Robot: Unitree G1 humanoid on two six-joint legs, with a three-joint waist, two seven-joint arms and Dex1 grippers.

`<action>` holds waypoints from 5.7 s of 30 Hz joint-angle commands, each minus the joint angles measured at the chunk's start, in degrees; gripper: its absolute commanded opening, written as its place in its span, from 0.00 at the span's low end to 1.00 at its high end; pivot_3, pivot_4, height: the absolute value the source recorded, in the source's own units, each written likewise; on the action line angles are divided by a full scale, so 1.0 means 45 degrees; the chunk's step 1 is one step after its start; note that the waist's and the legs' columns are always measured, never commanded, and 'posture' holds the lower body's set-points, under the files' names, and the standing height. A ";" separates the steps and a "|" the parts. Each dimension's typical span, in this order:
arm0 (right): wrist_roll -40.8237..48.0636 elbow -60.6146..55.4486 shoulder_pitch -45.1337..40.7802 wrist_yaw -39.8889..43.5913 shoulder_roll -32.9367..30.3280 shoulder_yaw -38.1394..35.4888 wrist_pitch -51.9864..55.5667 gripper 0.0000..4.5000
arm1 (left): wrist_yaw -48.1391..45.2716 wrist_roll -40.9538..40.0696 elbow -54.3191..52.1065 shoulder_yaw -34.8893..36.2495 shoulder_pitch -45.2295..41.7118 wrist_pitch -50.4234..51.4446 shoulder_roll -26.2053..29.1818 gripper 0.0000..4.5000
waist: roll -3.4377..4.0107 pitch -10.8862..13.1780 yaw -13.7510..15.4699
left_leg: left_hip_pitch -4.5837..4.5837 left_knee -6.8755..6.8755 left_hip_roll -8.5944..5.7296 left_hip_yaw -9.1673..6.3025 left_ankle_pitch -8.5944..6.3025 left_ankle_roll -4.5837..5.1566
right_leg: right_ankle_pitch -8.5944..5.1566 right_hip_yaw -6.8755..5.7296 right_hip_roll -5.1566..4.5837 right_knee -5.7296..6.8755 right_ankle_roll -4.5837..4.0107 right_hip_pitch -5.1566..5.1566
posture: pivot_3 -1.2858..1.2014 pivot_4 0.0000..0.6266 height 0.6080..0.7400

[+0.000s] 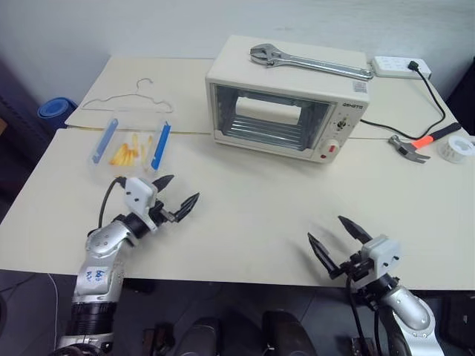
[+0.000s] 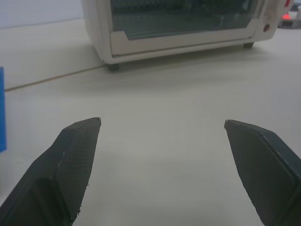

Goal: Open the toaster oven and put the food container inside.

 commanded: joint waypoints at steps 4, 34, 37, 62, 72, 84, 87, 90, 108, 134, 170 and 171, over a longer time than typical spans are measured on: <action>0.1031 -0.0820 -0.1846 0.0431 -0.0470 0.0188 0.1173 1.00 | -0.0962 -0.1008 -0.0978 0.0608 0.0139 0.0339 0.0686 1.00 | 0.0000 0.0000 -0.0004 | -0.0001 0.0007 0.0001 0.0000 0.0001 -0.0001 | 0.0000 0.0003 -0.0001 0.0002 0.0000 0.0000 | 0.52 0.24 1.00; 0.1911 0.1732 -1.1099 0.1287 0.0100 0.1517 0.5557 1.00 | -0.1750 -0.5751 -0.4119 0.2395 0.0140 0.4681 0.1834 1.00 | 0.0002 0.0001 -0.0141 | -0.0078 0.0021 -0.0010 -0.0034 0.0007 -0.0012 | -0.0001 -0.0008 -0.0012 0.0081 -0.0005 -0.0108 | 0.52 0.24 1.00; 0.1891 0.1200 -1.0674 0.1679 -0.0025 0.1770 0.5603 1.00 | -0.1718 -0.5950 -0.3878 0.2632 -0.0255 0.4785 0.1956 1.00 | 0.0002 0.0001 -0.0135 | -0.0079 0.0020 -0.0009 -0.0034 0.0007 -0.0012 | -0.0001 -0.0009 -0.0012 0.0079 -0.0004 -0.0108 | 0.52 0.24 1.00; 0.1310 0.2485 -1.0993 0.1335 0.0228 0.1500 0.5372 1.00 | -0.2207 -0.5447 -0.3081 0.2290 -0.0974 0.4329 0.1863 1.00 | 0.0002 0.0001 -0.0295 | -0.0079 0.0016 -0.0011 -0.0034 0.0008 -0.0013 | -0.0001 -0.0012 -0.0012 0.0088 -0.0005 -0.0108 | 0.52 0.24 1.00; 0.0026 0.0743 -0.8467 0.2795 -0.0932 0.2920 0.4294 1.00 | -0.1477 -0.4829 0.0525 0.2129 -0.4808 0.4225 0.1871 0.70 | -0.0005 0.0006 -0.0228 | -0.0079 0.0022 -0.0013 -0.0038 0.0010 -0.0018 | -0.0001 -0.0002 0.0002 0.0076 -0.0004 -0.0119 | 0.52 0.24 1.00; -0.0558 0.0537 -0.7240 0.2462 -0.1210 0.2528 0.3564 1.00 | -0.3534 -0.0701 0.6788 -0.1104 -0.9125 0.1000 0.0853 0.00 | -0.0014 0.0009 -0.0302 | -0.0076 0.0015 -0.0042 -0.0066 0.0008 -0.0019 | 0.0000 -0.0088 0.0012 0.0105 -0.0001 -0.0133 | 0.52 0.24 1.00; -0.0489 0.0099 -0.6299 0.2373 -0.1303 0.2253 0.3237 1.00 | -0.3941 -0.0178 0.7054 -0.1514 -0.9010 0.0587 0.0772 0.00 | -0.0014 0.0009 -0.0285 | -0.0081 0.0022 -0.0041 -0.0070 0.0008 -0.0019 | 0.0000 -0.0084 0.0011 0.0106 -0.0001 -0.0132 | 0.52 0.24 1.00; -0.0020 -0.0737 -0.4635 0.2567 -0.1554 0.1652 0.2974 1.00 | -0.4253 0.0195 0.6656 -0.1918 -0.8464 0.0593 0.0724 0.00 | -0.0014 0.0009 -0.0232 | -0.0080 0.0025 -0.0043 -0.0071 0.0008 -0.0019 | 0.0000 -0.0079 0.0010 0.0108 -0.0001 -0.0131 | 0.52 0.24 1.00; 0.4328 -0.2140 -0.2428 0.3292 -0.2145 -0.2707 0.2223 1.00 | -0.2372 0.0214 0.2569 -0.1220 -0.4341 0.1679 0.0373 0.12 | -0.0027 0.0016 -0.0004 | -0.0045 0.0029 -0.0034 -0.0073 0.0008 -0.0023 | 0.0001 0.0063 0.0023 0.0086 0.0001 -0.0116 | 0.52 0.24 1.00; 0.3442 0.1870 -0.5857 0.7185 -0.1695 0.0004 0.0287 1.00 | 1.2466 -1.0231 -0.5082 0.7994 -0.0286 1.2505 0.0714 1.00 | -0.0047 0.0003 0.0307 | -0.0013 0.0058 -0.0048 -0.0147 -0.0026 -0.0021 | 0.0004 0.0081 0.0033 0.0072 -0.0005 -0.0071 | 0.52 0.24 1.00; 0.2810 -0.0462 -0.5975 0.4757 -0.1205 0.0155 0.0230 1.00 | 1.6145 -0.7448 0.5573 0.7557 -0.8755 1.0704 0.0898 0.14 | -0.0075 -0.0009 -0.0008 | -0.0031 0.0070 -0.0048 -0.0142 -0.0019 -0.0064 | 0.0004 0.0081 0.0050 0.0120 -0.0005 -0.0136 | 0.52 0.24 1.00; 0.2804 -0.0476 -0.6008 0.4714 -0.1219 0.0169 0.0271 1.00 | 1.6076 -0.7387 0.5655 0.7583 -0.8816 1.0739 0.0988 0.07 | -0.0075 -0.0009 -0.0004 | -0.0031 0.0071 -0.0049 -0.0142 -0.0019 -0.0064 | 0.0004 0.0079 0.0050 0.0122 -0.0004 -0.0137 | 0.52 0.24 1.00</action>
